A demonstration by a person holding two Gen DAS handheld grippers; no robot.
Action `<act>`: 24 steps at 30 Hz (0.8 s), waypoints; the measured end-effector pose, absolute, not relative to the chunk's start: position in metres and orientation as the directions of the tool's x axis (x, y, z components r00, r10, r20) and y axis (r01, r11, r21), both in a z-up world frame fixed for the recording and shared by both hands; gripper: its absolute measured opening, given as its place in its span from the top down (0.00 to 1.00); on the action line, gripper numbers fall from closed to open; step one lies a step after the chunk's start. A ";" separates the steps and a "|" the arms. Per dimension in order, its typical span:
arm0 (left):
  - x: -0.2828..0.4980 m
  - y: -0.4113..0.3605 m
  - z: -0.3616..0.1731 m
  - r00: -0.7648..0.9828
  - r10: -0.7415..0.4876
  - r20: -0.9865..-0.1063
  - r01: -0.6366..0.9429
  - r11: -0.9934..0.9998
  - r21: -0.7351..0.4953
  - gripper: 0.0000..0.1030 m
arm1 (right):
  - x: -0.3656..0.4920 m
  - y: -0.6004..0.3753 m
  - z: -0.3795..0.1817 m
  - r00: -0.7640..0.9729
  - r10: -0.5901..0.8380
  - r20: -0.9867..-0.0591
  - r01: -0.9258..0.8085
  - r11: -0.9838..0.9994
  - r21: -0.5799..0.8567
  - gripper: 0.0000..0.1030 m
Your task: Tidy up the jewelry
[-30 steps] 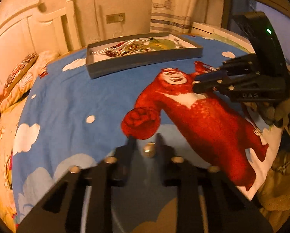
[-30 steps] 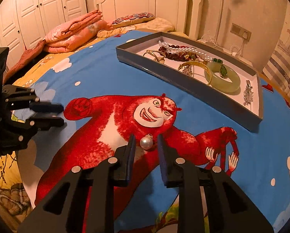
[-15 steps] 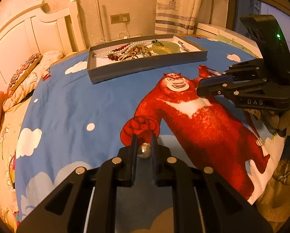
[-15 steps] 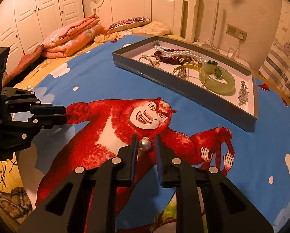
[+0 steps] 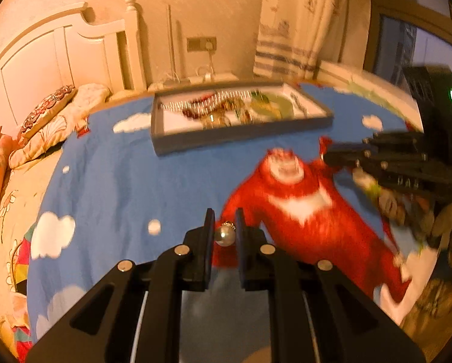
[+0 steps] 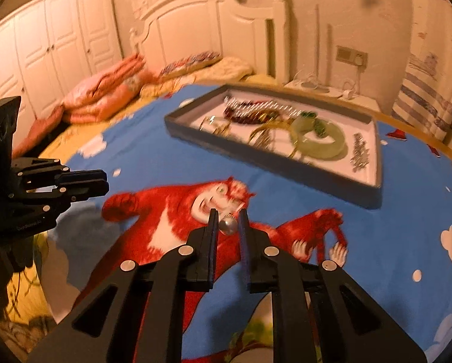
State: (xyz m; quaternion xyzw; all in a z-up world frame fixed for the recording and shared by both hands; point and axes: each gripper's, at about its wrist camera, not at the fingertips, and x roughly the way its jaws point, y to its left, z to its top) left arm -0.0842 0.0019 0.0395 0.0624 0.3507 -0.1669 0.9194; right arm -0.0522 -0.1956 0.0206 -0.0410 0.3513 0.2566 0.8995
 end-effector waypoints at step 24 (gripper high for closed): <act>0.059 -0.036 0.061 0.806 -0.290 -0.515 0.174 0.949 -0.262 0.12 | 0.026 -0.247 0.036 0.791 0.346 -0.505 -0.245 0.935 0.258 0.48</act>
